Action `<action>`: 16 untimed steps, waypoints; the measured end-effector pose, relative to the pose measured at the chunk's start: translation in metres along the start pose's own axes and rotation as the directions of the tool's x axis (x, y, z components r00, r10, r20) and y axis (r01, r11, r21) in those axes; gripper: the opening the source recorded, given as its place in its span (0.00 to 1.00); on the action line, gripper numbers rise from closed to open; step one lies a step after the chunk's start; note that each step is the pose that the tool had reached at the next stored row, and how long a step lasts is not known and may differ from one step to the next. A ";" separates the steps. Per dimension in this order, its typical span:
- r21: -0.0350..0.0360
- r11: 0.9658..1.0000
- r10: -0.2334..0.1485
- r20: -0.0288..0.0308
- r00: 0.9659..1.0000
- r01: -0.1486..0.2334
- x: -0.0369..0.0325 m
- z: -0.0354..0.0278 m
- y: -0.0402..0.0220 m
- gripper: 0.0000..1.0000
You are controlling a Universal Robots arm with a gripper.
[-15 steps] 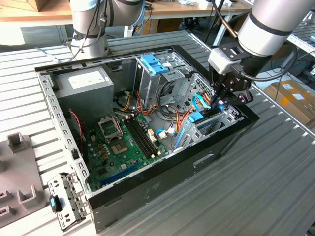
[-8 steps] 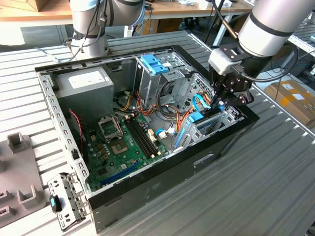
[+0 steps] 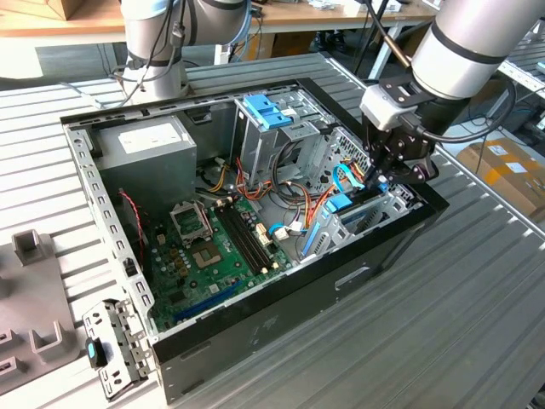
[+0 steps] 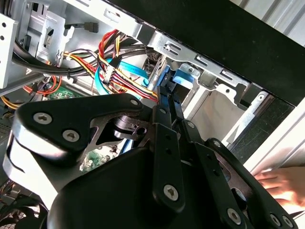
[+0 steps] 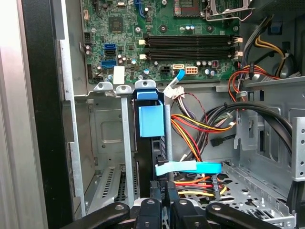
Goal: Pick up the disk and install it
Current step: 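Insert the second disk wire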
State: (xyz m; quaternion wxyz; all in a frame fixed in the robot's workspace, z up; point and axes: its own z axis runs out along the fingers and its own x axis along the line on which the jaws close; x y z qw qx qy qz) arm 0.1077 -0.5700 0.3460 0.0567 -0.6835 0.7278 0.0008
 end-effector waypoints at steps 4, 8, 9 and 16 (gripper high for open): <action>0.000 1.000 0.000 0.000 1.000 0.000 0.0002 0.0019 0.0002 0.17; 0.000 1.000 0.000 0.000 1.000 0.000 0.0003 0.0034 0.0002 0.17; 0.000 1.000 0.000 0.000 1.000 0.000 0.0004 0.0037 0.0003 0.17; 0.000 1.000 0.000 0.000 1.000 0.000 0.0008 0.0065 0.0005 0.17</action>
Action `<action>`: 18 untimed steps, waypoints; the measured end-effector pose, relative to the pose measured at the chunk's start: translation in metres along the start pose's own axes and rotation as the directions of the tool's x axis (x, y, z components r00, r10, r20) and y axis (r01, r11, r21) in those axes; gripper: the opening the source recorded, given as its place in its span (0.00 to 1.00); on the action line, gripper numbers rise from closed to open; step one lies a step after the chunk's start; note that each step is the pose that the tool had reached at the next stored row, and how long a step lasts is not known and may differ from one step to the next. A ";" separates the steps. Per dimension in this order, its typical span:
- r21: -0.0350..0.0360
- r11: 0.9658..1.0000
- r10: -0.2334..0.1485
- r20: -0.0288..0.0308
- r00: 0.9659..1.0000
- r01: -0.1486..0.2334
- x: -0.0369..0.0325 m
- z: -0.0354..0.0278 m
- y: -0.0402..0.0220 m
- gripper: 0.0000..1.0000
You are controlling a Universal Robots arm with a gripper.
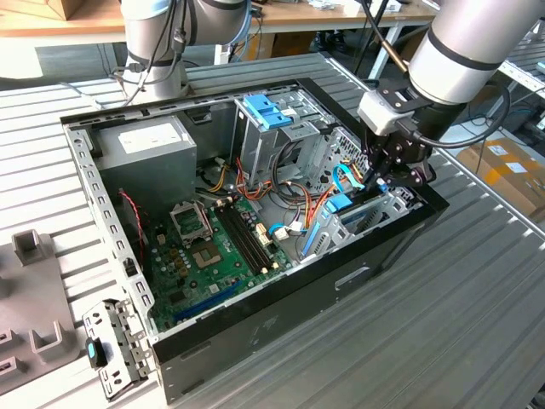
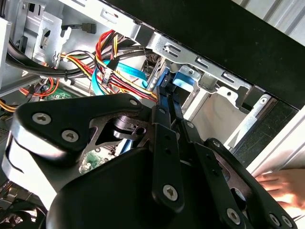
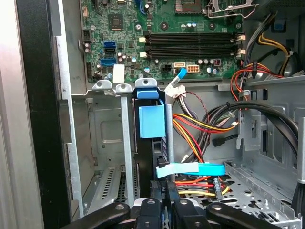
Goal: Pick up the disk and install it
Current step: 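Insert the second disk wire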
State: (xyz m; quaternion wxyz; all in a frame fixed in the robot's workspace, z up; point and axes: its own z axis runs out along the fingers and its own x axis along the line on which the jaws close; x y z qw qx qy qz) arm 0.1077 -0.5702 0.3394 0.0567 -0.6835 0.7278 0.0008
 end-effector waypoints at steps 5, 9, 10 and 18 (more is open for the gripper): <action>0.000 1.000 0.000 0.000 1.000 0.000 0.0000 0.0003 0.0000 0.17; 0.000 1.000 0.000 0.000 1.000 0.000 0.0000 0.0004 0.0000 0.17; 0.000 1.000 0.000 0.000 1.000 0.000 0.0000 0.0004 0.0000 0.17; 0.000 1.000 0.000 0.000 1.000 0.000 0.0001 0.0007 0.0000 0.36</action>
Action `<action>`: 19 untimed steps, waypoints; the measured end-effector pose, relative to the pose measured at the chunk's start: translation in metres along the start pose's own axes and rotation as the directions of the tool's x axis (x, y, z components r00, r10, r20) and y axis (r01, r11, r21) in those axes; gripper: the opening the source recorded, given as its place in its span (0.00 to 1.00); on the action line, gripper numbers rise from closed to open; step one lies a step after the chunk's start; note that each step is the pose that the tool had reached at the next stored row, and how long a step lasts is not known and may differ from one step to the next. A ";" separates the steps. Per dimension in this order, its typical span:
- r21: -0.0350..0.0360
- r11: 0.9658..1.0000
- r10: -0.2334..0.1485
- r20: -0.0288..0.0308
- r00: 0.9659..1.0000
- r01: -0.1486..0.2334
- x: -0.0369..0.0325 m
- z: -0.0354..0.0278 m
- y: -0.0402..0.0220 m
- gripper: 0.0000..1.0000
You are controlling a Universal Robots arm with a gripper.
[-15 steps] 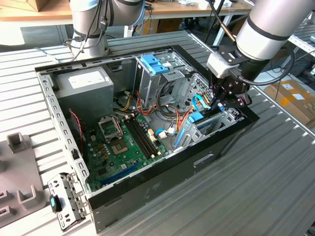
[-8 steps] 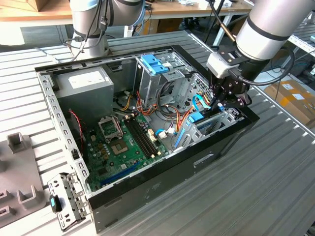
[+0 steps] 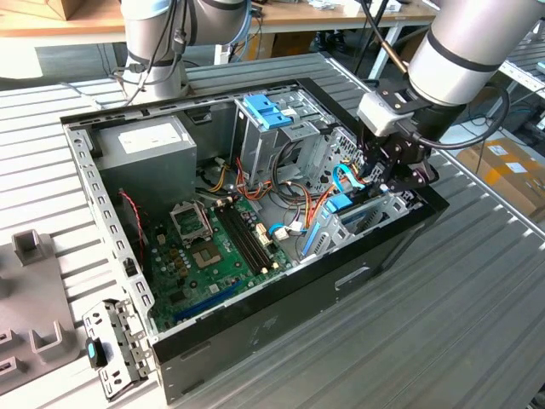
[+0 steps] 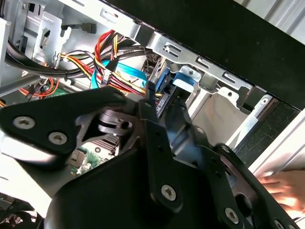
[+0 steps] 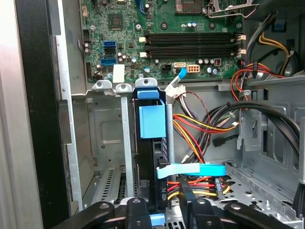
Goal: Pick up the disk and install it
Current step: 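Insert the second disk wire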
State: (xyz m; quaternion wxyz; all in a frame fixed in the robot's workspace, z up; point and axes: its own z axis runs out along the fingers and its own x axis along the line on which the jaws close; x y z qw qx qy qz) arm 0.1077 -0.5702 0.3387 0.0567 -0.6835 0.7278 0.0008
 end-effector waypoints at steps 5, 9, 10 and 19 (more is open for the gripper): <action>0.000 1.000 0.000 0.000 1.000 0.000 0.0000 -0.0007 -0.0001 0.42; 0.000 1.000 0.000 0.000 1.000 0.000 -0.0009 -0.0110 -0.0008 0.42; 0.000 1.000 0.000 0.000 1.000 0.000 -0.0011 -0.0137 -0.0011 0.42; 0.000 1.000 0.000 0.000 1.000 0.000 -0.0029 -0.0346 -0.0028 0.42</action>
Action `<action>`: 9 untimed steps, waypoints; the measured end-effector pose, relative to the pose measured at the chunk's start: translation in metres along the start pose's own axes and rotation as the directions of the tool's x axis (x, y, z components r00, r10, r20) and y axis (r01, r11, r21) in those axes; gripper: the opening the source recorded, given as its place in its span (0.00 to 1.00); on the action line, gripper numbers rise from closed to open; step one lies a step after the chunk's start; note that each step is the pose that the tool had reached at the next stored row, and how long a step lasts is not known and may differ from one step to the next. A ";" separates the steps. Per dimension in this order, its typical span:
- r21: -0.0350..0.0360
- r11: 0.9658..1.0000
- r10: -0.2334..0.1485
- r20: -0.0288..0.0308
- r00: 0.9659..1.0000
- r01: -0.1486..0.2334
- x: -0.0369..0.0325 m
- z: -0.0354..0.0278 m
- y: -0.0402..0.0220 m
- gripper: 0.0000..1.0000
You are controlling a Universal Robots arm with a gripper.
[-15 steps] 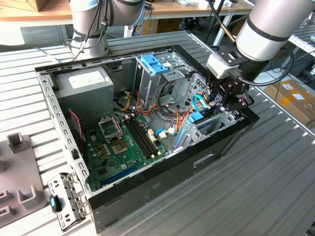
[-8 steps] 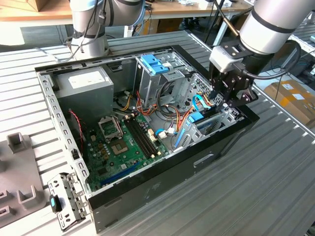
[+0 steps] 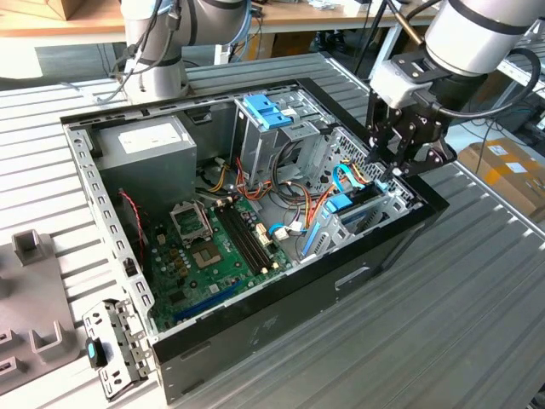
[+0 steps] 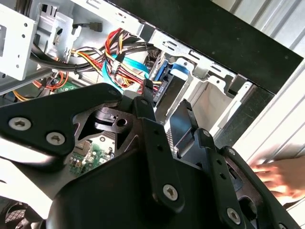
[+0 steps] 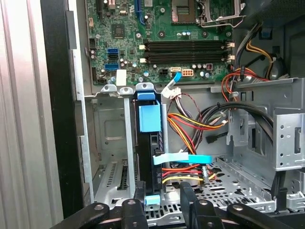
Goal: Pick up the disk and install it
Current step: 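Insert the second disk wire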
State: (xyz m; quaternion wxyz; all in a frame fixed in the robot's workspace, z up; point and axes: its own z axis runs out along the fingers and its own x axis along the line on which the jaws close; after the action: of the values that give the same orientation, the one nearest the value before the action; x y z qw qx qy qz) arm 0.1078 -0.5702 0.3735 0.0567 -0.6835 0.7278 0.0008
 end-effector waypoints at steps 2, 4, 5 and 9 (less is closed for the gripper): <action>0.000 1.000 0.000 0.000 1.000 0.000 0.0000 -0.0008 -0.0001 0.42; 0.000 1.000 0.000 0.001 1.000 0.000 -0.0001 -0.0008 -0.0001 0.42; 0.000 1.000 0.000 0.000 1.000 0.000 -0.0001 -0.0010 -0.0001 0.42; -0.015 1.000 0.001 -0.001 1.000 -0.001 -0.0001 -0.0010 -0.0001 0.42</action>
State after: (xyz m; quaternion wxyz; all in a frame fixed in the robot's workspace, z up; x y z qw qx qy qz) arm 0.1078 -0.5702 0.3746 0.0512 -0.6835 0.7282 0.0061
